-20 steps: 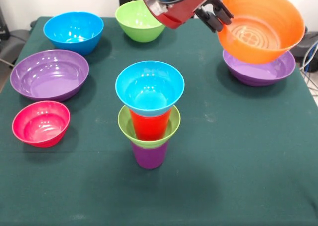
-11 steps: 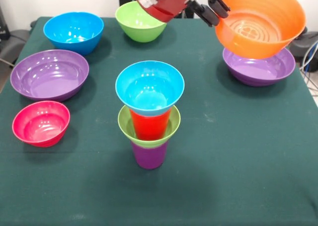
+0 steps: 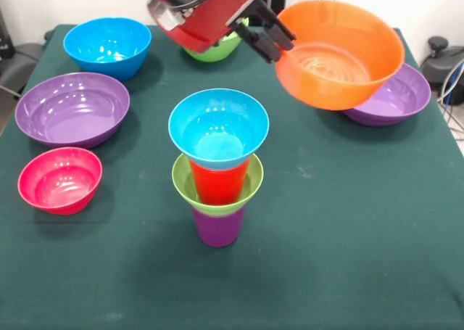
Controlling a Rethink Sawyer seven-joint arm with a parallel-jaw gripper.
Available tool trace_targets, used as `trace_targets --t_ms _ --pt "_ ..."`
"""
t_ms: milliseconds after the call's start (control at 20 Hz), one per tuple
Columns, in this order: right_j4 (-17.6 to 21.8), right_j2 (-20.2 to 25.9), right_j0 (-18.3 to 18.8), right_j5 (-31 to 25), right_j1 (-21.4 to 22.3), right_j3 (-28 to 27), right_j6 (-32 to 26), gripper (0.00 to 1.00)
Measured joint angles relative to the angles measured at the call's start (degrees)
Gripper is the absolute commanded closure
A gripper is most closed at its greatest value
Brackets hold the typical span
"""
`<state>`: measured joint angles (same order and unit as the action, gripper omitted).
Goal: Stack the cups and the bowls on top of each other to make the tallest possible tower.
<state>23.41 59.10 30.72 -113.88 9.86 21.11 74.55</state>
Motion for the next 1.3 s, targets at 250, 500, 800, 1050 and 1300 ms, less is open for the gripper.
trace_targets --t_ms 250,500,800,1050,1300 --pt "4.8 4.2 1.0 -2.6 -0.8 -1.5 -3.3 1.00" --pt "11.0 10.0 2.1 -6.2 -1.7 -3.2 -6.1 1.00" --pt "19.6 18.2 3.5 -11.0 -2.9 -4.9 -7.4 1.00" --pt "26.1 24.2 4.5 -13.8 -3.5 -5.9 -7.6 1.00" --pt "34.4 32.0 5.6 -16.7 -4.0 -6.8 -9.8 1.00"
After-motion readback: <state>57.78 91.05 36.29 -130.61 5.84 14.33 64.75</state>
